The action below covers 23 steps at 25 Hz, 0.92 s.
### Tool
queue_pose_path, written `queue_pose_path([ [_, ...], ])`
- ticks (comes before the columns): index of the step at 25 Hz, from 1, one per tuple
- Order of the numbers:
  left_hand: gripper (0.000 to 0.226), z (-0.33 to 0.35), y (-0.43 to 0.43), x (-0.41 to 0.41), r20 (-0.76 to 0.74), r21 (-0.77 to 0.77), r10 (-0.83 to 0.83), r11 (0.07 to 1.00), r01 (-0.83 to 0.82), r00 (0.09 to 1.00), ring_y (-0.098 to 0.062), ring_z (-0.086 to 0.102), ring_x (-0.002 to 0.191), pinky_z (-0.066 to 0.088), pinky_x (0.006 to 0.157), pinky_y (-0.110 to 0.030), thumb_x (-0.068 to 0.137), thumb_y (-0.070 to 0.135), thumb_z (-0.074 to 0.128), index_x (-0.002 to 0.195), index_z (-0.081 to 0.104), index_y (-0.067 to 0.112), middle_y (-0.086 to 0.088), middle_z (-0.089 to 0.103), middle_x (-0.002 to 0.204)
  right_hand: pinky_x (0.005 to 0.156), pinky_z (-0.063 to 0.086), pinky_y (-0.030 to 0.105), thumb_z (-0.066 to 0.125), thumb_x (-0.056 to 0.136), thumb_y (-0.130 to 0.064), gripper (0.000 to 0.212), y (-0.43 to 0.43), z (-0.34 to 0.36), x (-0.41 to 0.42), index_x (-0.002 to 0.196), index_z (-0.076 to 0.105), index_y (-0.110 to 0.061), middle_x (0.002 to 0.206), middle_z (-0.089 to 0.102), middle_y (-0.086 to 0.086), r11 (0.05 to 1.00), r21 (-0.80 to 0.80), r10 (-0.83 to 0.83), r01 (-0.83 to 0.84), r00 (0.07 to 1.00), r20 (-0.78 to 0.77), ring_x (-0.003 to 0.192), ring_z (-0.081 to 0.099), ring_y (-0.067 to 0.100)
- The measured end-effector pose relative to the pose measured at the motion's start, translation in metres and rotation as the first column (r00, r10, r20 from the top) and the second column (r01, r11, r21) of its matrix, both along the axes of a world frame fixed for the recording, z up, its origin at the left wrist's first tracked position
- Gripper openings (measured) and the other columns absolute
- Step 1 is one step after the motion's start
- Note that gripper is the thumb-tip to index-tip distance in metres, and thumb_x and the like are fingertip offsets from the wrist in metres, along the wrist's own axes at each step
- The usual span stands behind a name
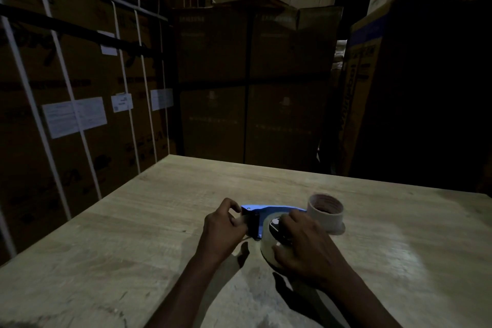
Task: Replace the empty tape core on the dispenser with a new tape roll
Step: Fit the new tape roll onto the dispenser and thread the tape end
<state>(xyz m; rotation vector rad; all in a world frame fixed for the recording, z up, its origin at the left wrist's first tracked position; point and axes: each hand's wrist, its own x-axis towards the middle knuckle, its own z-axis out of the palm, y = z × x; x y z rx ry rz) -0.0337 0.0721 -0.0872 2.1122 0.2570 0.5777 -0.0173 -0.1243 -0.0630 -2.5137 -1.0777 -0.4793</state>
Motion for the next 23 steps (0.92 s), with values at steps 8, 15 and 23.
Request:
queue_pose_path([
  [8,0.021,-0.004,0.000,0.003,0.001,0.001,-0.004,1.000,0.004,1.000,0.005,0.057,0.048,0.037,0.041,-0.007,0.067,0.012,0.065,0.076,0.051,0.025,0.004,0.059,0.055,0.052,0.034,0.025,0.054,0.072,-0.061,0.044,0.035,0.005,0.017,0.058,0.050,-0.020,0.060,0.054,-0.002,0.929,-0.198,-0.329,0.313,0.943,-0.055,0.056,0.048,0.014],
  [15,0.020,-0.006,0.001,0.008,0.022,0.035,0.015,0.999,-0.016,1.000,0.000,0.059,0.054,0.041,0.048,-0.006,0.066,0.011,0.063,0.064,0.057,0.029,0.005,0.063,0.058,0.069,0.045,0.036,0.048,0.078,-0.049,0.033,0.027,0.003,0.024,0.086,0.059,-0.019,0.086,0.061,0.005,0.943,0.102,-0.310,0.316,0.948,-0.070,0.083,0.056,0.024],
  [23,0.010,-0.006,-0.001,0.008,0.064,0.076,0.016,0.997,-0.021,0.998,-0.023,0.067,0.070,0.058,0.067,-0.043,0.074,0.004,0.061,0.075,0.068,0.012,-0.009,0.069,0.070,0.068,0.048,0.023,0.078,0.069,-0.017,0.043,-0.005,0.000,0.057,0.109,0.062,-0.012,0.102,0.066,0.010,0.934,0.089,-0.298,0.347,0.890,-0.345,0.079,0.058,0.015],
])
